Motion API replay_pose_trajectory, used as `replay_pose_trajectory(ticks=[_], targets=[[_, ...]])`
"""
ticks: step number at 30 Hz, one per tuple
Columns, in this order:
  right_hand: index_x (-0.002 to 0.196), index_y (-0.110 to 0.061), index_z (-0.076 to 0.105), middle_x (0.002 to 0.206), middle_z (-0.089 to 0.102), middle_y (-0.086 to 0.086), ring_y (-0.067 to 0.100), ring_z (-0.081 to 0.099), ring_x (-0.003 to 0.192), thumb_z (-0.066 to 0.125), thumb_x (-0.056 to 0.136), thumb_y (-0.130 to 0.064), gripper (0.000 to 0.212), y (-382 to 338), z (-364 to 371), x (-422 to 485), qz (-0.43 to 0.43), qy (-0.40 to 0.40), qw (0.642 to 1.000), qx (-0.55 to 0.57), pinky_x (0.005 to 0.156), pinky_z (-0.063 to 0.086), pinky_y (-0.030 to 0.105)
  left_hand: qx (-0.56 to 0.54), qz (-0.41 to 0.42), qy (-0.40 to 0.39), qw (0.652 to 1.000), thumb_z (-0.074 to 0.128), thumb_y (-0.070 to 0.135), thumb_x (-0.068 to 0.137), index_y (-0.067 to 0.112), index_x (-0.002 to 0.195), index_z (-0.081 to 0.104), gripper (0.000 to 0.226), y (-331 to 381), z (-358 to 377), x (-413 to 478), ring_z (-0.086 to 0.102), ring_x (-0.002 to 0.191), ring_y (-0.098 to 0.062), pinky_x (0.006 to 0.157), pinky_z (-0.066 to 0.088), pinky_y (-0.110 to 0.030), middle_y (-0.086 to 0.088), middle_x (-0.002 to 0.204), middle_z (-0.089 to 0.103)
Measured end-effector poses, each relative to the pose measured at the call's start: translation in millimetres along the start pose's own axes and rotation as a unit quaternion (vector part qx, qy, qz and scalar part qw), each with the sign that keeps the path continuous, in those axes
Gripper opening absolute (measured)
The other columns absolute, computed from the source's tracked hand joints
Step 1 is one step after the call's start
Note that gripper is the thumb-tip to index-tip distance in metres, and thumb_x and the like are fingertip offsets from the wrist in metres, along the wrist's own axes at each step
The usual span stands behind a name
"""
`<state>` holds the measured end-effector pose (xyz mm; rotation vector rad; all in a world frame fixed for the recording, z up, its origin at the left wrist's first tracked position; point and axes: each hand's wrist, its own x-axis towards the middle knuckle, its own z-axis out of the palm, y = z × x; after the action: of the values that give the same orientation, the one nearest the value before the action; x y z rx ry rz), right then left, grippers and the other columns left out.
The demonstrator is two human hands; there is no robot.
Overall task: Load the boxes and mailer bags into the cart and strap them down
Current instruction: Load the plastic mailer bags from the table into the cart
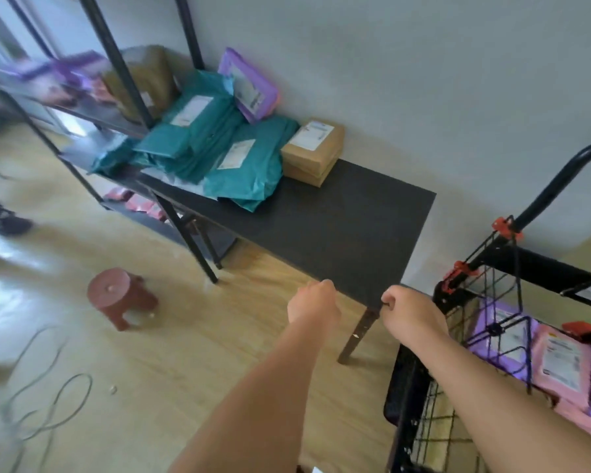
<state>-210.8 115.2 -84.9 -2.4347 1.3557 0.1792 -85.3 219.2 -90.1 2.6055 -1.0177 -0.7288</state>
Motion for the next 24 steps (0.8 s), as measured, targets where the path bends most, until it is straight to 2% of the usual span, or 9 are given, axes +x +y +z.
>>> replay_pose_trajectory(ticks=[6,10,14,17,20,24], targets=[[0.116,-0.033,0.061,0.102,0.062,-0.013,0.012,0.055,0.078,0.052,0.097,-0.026,0.022,-64.7,7.8,8.9,-0.024,-0.004,1.0,0.018,0.049,0.035,0.021,-0.025,-0.045,0.022,0.998,0.052,0.009,0.088,0.019,0.129,0.054,0.042,-63.0,-38.3,6.1,0.053,0.118,-0.026,0.093,0.05,-0.041,-0.005,0.127,0.054],[0.119,-0.031,0.06,0.111,0.064,-0.01,0.014,0.061,0.092,0.052,0.098,-0.026,0.023,-94.4,3.3,21.5,-0.05,-0.008,0.998,0.028,0.065,0.05,0.027,-0.035,-0.06,0.03,0.997,0.053,0.008,0.086,0.019,0.13,0.054,0.045,-80.3,-49.0,14.1,0.051,0.121,-0.025,0.095,0.049,-0.04,-0.005,0.129,0.054],[0.12,-0.029,0.06,0.112,0.064,-0.009,0.013,0.061,0.091,0.053,0.098,-0.027,0.024,-121.7,-1.6,41.9,-0.06,-0.011,0.997,0.038,0.067,0.051,0.027,-0.036,-0.056,0.034,0.997,0.055,0.008,0.087,0.02,0.128,0.053,0.043,-88.5,-61.0,28.1,0.052,0.116,-0.024,0.091,0.051,-0.038,-0.004,0.126,0.054],[0.122,-0.029,0.058,0.114,0.063,-0.009,0.013,0.061,0.093,0.053,0.098,-0.026,0.025,-145.8,-5.8,62.3,-0.068,-0.014,0.997,0.039,0.075,0.056,0.03,-0.018,-0.058,0.046,0.997,0.053,0.006,0.088,0.02,0.125,0.054,0.04,-94.9,-76.7,46.7,0.053,0.112,-0.023,0.087,0.052,-0.037,-0.003,0.122,0.055],[0.123,-0.03,0.057,0.117,0.062,-0.009,0.012,0.061,0.094,0.053,0.098,-0.027,0.025,-169.4,-12.3,90.9,-0.082,-0.015,0.996,0.039,0.074,0.055,0.029,-0.023,-0.064,0.058,0.996,0.052,0.004,0.088,0.022,0.126,0.053,0.042,-103.1,-98.9,73.7,0.054,0.109,-0.022,0.084,0.052,-0.035,-0.002,0.12,0.054],[0.125,-0.03,0.057,0.116,0.063,-0.008,0.01,0.059,0.089,0.055,0.098,-0.028,0.027,-196.9,-25.2,135.6,-0.102,-0.007,0.994,0.042,0.067,0.05,0.024,-0.024,-0.063,0.07,0.995,0.056,0.013,0.091,0.024,0.133,0.049,0.043,-108.1,-134.8,118.9,0.052,0.114,-0.022,0.083,0.049,-0.034,-0.002,0.124,0.052]])
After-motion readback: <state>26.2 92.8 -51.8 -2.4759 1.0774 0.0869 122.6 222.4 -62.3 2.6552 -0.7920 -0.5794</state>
